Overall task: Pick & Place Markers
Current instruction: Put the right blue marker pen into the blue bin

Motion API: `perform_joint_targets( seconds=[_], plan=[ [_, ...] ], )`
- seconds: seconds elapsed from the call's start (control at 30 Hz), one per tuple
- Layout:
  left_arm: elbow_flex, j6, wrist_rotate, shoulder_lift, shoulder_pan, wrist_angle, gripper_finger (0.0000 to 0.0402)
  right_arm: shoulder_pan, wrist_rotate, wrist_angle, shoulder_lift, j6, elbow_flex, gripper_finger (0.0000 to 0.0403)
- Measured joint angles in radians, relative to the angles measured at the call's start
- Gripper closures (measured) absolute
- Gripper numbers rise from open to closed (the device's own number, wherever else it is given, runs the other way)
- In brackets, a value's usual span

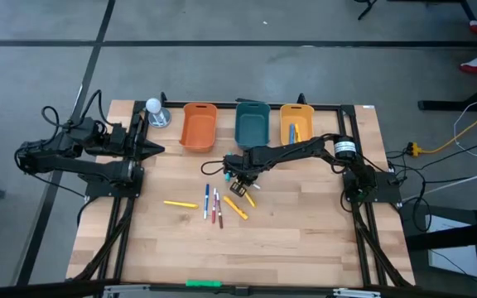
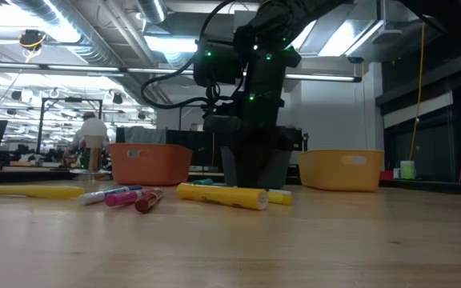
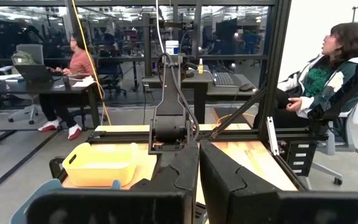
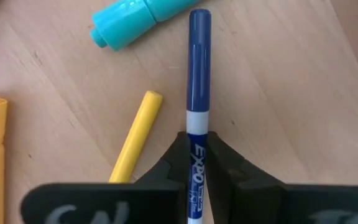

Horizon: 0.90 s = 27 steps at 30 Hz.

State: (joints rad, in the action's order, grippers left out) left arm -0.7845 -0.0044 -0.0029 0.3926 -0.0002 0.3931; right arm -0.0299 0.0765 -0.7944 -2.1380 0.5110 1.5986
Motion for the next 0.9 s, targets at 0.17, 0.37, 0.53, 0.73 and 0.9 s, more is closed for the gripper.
perform_joint_targets(
  seconds=[0.17, 0.37, 0.53, 0.73, 0.9],
  plan=[
    [0.000, 0.000, 0.000, 0.000, 0.000, 0.000, 0.0393, 0.000, -0.001, -0.014, 0.004, 0.000, 0.000, 0.0376],
    [0.000, 0.000, 0.000, 0.000, 0.000, 0.000, 0.0390, 0.001, 0.017, -0.056, 0.028, -0.011, 0.025, 0.0376],
    [0.000, 0.000, 0.000, 0.000, 0.000, 0.000, 0.0390, 0.001, 0.037, -0.066, 0.063, -0.023, 0.049, 0.0376],
    [0.000, 0.000, 0.000, 0.000, 0.000, 0.000, 0.0393, 0.001, 0.047, -0.066, 0.111, -0.025, 0.062, 0.0376],
    [0.000, 0.000, 0.000, 0.000, 0.000, 0.000, 0.0389, 0.001, 0.061, -0.063, 0.155, -0.027, 0.072, 0.0376]
  ],
)
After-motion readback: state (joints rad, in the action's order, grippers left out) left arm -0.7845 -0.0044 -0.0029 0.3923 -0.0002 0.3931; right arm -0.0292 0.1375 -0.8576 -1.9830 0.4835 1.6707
